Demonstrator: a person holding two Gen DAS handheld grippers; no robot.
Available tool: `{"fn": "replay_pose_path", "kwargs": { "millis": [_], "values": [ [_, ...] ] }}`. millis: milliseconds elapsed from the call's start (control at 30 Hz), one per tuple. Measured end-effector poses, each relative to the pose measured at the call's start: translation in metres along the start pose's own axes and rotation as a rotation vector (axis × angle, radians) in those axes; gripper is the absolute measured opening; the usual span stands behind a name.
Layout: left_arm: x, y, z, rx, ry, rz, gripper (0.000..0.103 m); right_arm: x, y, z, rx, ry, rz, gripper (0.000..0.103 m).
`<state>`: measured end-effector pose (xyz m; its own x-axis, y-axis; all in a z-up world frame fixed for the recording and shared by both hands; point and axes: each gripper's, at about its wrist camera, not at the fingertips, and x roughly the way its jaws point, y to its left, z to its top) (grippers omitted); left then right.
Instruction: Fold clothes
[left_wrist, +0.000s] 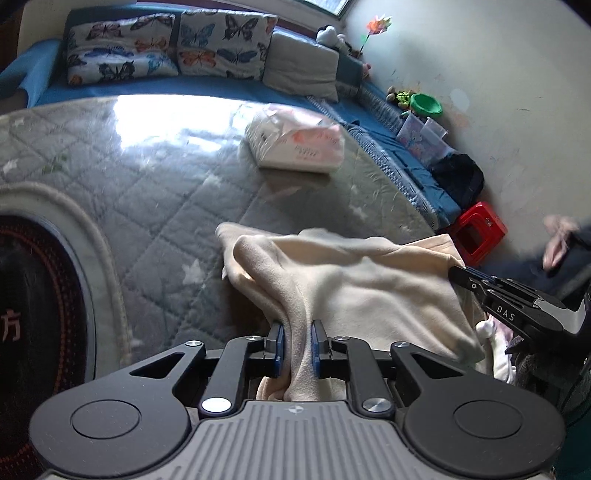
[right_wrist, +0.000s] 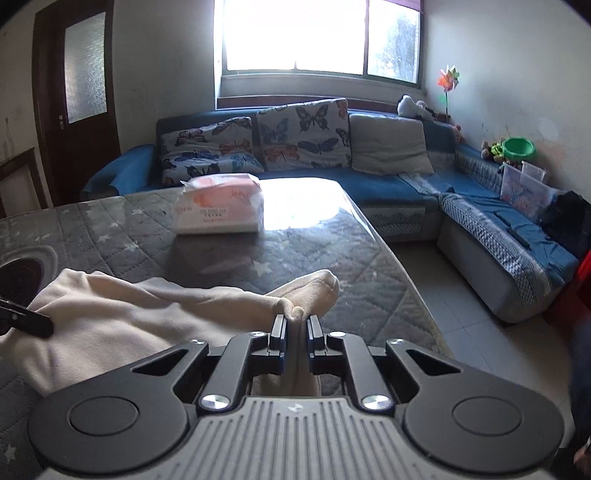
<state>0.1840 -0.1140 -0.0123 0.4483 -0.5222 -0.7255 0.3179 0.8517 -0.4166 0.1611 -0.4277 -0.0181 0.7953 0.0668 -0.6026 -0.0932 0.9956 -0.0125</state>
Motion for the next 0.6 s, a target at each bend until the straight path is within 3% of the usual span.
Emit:
{"fn": "replay_pose_path", "kwargs": {
  "millis": [100, 300, 367, 433, 600],
  "values": [
    [0.005, 0.004, -0.003, -0.002, 0.017, 0.013, 0.017, 0.008, -0.003, -0.004, 0.006, 0.027, -0.007, 0.011],
    [0.003, 0.006, -0.005, 0.002, 0.014, 0.045, 0.031, 0.007, -0.005, -0.002, 0.005, 0.022, -0.054, 0.019],
    [-0.001, 0.005, -0.005, 0.007, 0.002, 0.057, 0.034, 0.001, -0.004, 0.001, 0.003, -0.003, -0.048, 0.020],
    [-0.005, 0.005, -0.003, 0.011, -0.013, 0.072, 0.039, -0.003, -0.001, 0.002, 0.003, -0.010, -0.024, 0.027],
    [-0.008, 0.002, 0.006, 0.015, -0.040, 0.084, 0.039, 0.004, 0.013, 0.005, -0.007, 0.006, 0.044, 0.030]
  ]
}}
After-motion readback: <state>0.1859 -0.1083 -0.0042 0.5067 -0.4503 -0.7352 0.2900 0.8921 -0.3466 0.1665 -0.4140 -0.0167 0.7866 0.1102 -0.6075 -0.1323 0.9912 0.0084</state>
